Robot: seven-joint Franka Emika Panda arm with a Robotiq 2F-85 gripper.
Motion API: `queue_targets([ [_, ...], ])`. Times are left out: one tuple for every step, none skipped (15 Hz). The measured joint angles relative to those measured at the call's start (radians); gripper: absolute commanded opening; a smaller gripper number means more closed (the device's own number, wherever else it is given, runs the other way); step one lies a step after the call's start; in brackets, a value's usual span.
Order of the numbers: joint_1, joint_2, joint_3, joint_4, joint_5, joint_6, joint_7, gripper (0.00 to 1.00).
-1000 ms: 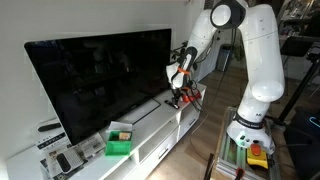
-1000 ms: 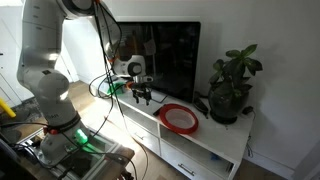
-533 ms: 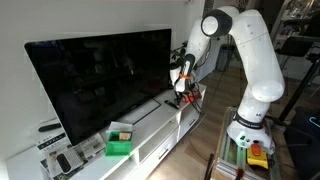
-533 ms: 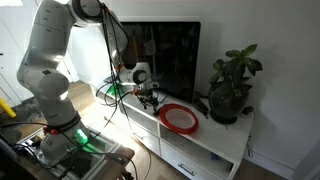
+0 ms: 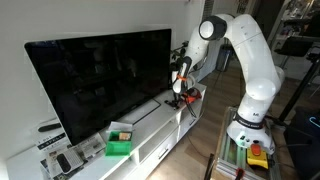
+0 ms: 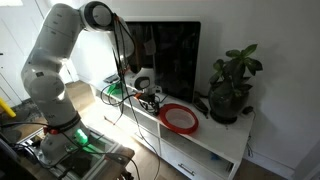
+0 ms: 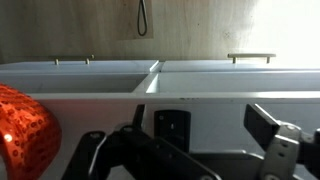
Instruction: Put the remote in the first shelf, from the right, on the TV stand
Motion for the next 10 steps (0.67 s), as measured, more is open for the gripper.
queue_targets([
  [-0.008,0.006,0.002,0.008,0.006,0.011,-0.003,1.0],
  [-0.016,0.012,0.002,0.015,0.009,0.026,-0.006,1.0],
  [-0.023,0.018,0.002,0.021,0.009,0.042,-0.009,1.0],
  [-0.03,0.025,0.002,0.028,0.01,0.059,-0.012,1.0],
  [-0.035,0.032,0.002,0.034,0.01,0.072,-0.013,1.0],
  [-0.038,0.04,0.003,0.041,0.01,0.081,-0.013,0.95],
  [-0.039,0.048,0.003,0.049,0.011,0.083,-0.013,0.74],
  [-0.039,0.055,0.003,0.056,0.011,0.084,-0.013,0.71],
  [-0.039,0.063,0.003,0.064,0.012,0.084,-0.013,0.69],
  [-0.039,0.071,0.003,0.071,0.012,0.084,-0.013,0.63],
])
